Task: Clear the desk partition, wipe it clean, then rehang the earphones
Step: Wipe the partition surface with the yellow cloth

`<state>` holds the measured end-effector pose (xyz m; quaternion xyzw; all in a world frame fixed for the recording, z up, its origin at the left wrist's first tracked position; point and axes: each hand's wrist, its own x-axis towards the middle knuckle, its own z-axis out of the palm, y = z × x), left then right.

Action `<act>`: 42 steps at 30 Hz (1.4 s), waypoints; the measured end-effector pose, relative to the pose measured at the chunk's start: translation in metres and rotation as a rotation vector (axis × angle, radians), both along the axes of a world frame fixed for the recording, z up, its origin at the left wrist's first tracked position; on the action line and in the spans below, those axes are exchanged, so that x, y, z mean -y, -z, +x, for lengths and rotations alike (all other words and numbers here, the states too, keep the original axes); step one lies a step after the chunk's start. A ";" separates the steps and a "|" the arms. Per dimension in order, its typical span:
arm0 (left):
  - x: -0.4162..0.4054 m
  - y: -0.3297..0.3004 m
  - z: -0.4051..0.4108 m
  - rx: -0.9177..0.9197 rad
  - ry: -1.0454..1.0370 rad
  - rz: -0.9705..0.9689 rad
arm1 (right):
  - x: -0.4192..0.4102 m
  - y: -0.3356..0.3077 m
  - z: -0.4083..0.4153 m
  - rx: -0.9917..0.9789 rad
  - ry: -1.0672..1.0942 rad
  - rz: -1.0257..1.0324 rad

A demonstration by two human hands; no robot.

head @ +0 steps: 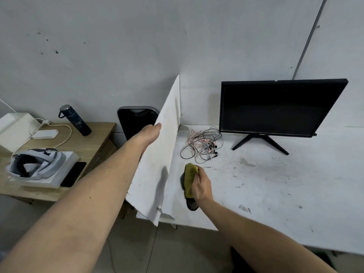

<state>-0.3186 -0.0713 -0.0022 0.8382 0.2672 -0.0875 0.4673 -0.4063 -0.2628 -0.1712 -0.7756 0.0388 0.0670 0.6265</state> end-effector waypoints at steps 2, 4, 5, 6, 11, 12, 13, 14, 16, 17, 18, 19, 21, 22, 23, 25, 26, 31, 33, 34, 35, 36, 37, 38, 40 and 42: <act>0.000 -0.001 0.000 -0.015 -0.010 0.008 | 0.005 -0.007 0.012 -0.012 0.016 0.007; -0.001 -0.001 0.000 -0.026 -0.013 0.004 | 0.007 -0.013 0.020 -0.015 0.012 0.004; -0.002 -0.001 0.000 -0.023 -0.015 -0.001 | 0.007 -0.015 0.023 -0.024 0.002 -0.006; -0.002 -0.001 0.001 -0.020 -0.022 -0.001 | 0.007 -0.017 0.026 -0.036 -0.007 -0.014; -0.001 -0.003 0.004 0.012 -0.029 -0.001 | 0.008 -0.022 0.031 -0.054 -0.034 -0.052; -0.002 -0.003 0.005 0.015 -0.029 -0.005 | 0.008 -0.023 0.032 -0.055 -0.043 -0.059; -0.004 -0.002 0.005 0.019 -0.027 -0.007 | 0.008 -0.026 0.032 -0.055 -0.047 -0.061; -0.005 -0.003 0.006 0.018 -0.027 -0.008 | 0.008 -0.029 0.033 -0.051 -0.049 -0.059; -0.006 -0.006 0.005 0.023 -0.014 -0.003 | 0.008 -0.037 0.036 -0.046 -0.054 -0.057; -0.005 -0.006 0.006 0.031 -0.005 0.006 | 0.007 -0.041 0.038 -0.046 -0.059 -0.060; -0.003 -0.010 0.006 0.032 -0.002 0.019 | 0.006 -0.043 0.042 -0.044 -0.065 -0.066; -0.002 -0.013 0.007 0.039 0.002 0.031 | 0.005 -0.048 0.046 -0.035 -0.072 -0.077; -0.001 -0.017 0.009 0.053 0.006 0.047 | 0.005 -0.058 0.053 -0.013 -0.082 -0.087; -0.001 -0.020 0.010 0.057 0.011 0.053 | 0.006 -0.065 0.057 -0.010 -0.084 -0.083; -0.002 -0.022 0.012 0.065 0.023 0.061 | 0.007 -0.072 0.061 -0.009 -0.079 -0.079; 0.000 -0.031 0.015 0.075 0.048 0.133 | 0.013 -0.090 0.069 0.006 -0.057 -0.067; 0.004 -0.036 0.017 0.082 0.051 0.228 | 0.017 -0.098 0.075 0.017 -0.050 -0.057; 0.047 -0.068 0.035 0.504 0.226 0.497 | 0.041 -0.131 0.107 0.060 -0.038 -0.046; 0.073 -0.069 0.037 0.485 0.426 0.218 | 0.053 -0.139 0.122 0.019 0.011 -0.007; 0.089 -0.065 0.040 0.389 0.553 0.130 | 0.061 -0.142 0.131 -0.017 0.031 0.014; 0.102 -0.058 0.041 0.280 0.674 0.109 | 0.066 -0.143 0.138 -0.056 0.041 0.041; 0.118 -0.051 0.045 0.190 0.779 0.131 | 0.075 -0.142 0.149 -0.091 0.044 0.071; 0.129 -0.042 0.048 0.138 0.847 0.170 | 0.083 -0.142 0.156 -0.121 0.044 0.094; 0.138 -0.033 0.053 0.118 0.883 0.205 | 0.091 -0.141 0.163 -0.151 0.042 0.116; 0.156 -0.015 0.066 0.100 0.892 0.264 | 0.111 -0.137 0.179 -0.202 0.030 0.138; 0.172 -0.003 0.078 0.117 0.870 0.371 | 0.132 -0.131 0.197 -0.239 0.007 0.131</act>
